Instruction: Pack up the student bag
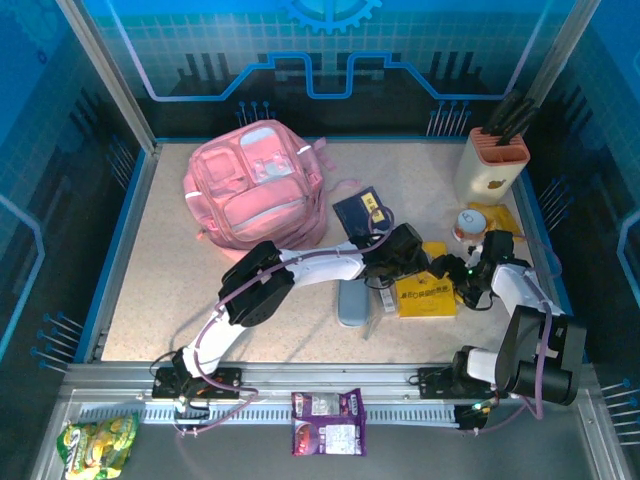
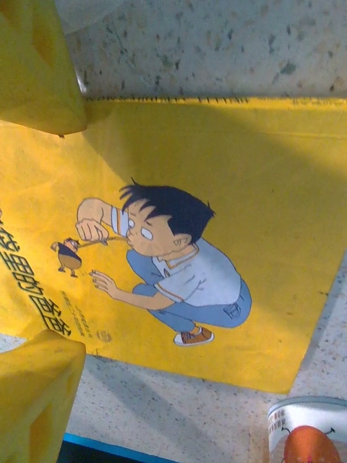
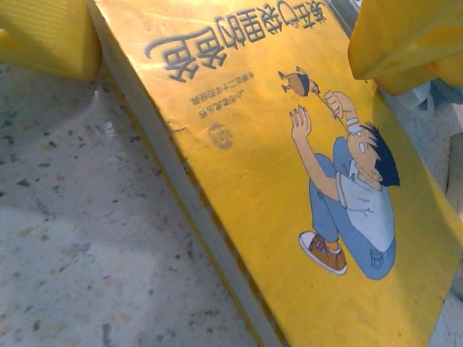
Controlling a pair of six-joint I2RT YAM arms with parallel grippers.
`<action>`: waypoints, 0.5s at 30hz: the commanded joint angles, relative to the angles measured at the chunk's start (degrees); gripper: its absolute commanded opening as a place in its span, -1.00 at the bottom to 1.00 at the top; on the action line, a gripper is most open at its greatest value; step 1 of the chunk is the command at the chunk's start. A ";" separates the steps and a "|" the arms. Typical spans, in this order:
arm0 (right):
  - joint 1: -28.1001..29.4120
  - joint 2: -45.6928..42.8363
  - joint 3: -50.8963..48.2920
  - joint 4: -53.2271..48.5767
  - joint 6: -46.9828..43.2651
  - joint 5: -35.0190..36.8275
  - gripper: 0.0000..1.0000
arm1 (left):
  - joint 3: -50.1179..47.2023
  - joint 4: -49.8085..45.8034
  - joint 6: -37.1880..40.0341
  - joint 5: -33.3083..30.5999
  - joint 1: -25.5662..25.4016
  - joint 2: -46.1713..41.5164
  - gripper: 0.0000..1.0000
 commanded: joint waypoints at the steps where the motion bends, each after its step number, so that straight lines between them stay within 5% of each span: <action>1: 0.06 -1.45 -0.87 -2.18 -0.88 -2.79 0.77 | -2.95 -2.15 0.09 -1.03 0.43 -2.47 0.52; 9: 7.35 -5.71 -1.18 -4.26 4.24 -6.48 0.69 | -0.60 -6.63 2.94 -1.17 0.43 -2.26 0.58; 15: 3.01 -3.39 0.09 -1.46 1.26 -2.44 0.54 | 0.56 -7.78 3.46 -0.95 0.86 -1.02 0.60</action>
